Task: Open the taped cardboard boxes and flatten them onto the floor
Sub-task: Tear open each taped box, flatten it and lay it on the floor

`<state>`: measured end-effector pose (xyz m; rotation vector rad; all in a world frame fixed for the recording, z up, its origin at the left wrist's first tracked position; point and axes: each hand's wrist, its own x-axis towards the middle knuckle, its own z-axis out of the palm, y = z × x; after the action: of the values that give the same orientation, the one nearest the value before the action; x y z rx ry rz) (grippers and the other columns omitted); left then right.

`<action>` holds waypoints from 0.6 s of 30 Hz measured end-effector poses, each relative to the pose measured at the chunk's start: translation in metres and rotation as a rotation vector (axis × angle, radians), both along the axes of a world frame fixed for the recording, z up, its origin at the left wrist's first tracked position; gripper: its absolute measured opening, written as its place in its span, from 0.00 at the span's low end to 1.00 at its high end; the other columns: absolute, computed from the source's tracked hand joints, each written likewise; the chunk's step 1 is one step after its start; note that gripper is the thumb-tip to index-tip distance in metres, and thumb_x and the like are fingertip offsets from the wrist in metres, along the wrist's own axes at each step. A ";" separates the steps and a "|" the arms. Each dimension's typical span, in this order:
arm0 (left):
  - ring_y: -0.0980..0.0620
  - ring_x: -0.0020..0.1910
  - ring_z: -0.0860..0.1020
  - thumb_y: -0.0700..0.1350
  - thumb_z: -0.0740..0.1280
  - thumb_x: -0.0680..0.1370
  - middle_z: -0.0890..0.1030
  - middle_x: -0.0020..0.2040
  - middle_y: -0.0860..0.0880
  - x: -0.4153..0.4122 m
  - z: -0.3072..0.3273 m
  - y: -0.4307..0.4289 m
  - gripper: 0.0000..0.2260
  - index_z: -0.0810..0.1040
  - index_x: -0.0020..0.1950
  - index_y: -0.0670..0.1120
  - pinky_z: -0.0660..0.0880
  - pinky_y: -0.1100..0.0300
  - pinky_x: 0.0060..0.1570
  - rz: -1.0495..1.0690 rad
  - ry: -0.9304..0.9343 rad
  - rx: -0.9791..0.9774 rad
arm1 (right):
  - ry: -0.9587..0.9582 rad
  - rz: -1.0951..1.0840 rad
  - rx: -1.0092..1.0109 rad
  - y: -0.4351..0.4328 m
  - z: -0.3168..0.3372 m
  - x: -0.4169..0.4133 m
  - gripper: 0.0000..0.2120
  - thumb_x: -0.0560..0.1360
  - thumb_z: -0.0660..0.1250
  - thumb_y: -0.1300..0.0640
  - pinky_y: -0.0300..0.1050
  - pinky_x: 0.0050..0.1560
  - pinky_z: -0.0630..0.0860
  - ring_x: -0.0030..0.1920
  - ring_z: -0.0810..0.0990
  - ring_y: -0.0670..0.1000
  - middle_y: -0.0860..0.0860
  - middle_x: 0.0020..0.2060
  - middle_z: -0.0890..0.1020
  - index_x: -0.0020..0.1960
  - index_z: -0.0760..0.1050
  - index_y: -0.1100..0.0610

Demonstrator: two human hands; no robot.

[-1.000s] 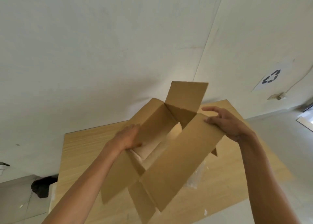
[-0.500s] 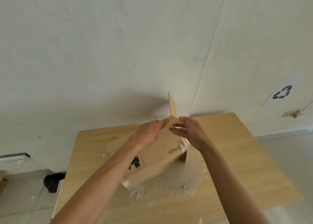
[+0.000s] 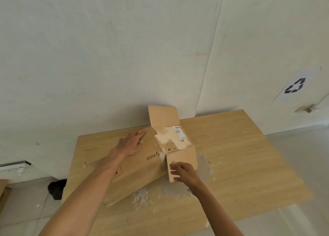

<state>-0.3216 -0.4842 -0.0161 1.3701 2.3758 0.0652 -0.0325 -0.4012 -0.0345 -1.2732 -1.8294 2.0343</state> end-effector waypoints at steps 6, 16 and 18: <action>0.42 0.73 0.69 0.50 0.52 0.86 0.66 0.78 0.47 -0.005 -0.062 -0.049 0.23 0.53 0.81 0.62 0.74 0.39 0.63 0.074 -0.088 -0.028 | -0.245 -0.066 0.073 -0.015 -0.061 -0.007 0.14 0.78 0.68 0.45 0.56 0.55 0.82 0.53 0.82 0.51 0.49 0.51 0.83 0.58 0.78 0.53; 0.41 0.79 0.59 0.43 0.73 0.75 0.59 0.81 0.42 -0.041 -0.081 -0.062 0.44 0.48 0.83 0.45 0.55 0.29 0.72 0.115 0.327 0.085 | -0.546 -0.105 0.001 -0.062 -0.129 -0.034 0.30 0.77 0.70 0.45 0.50 0.57 0.75 0.64 0.76 0.58 0.58 0.67 0.74 0.73 0.66 0.58; 0.40 0.80 0.56 0.39 0.72 0.75 0.56 0.82 0.41 -0.055 -0.087 -0.062 0.44 0.49 0.83 0.46 0.50 0.29 0.72 0.153 0.316 0.072 | -0.593 -0.193 0.077 -0.061 -0.133 -0.041 0.31 0.77 0.71 0.49 0.54 0.64 0.74 0.67 0.73 0.60 0.59 0.69 0.71 0.74 0.65 0.60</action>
<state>-0.3769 -0.5461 -0.1030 1.3096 2.7624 -0.0263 -0.0738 -0.4625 -0.1672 -2.0981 -1.8635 1.5727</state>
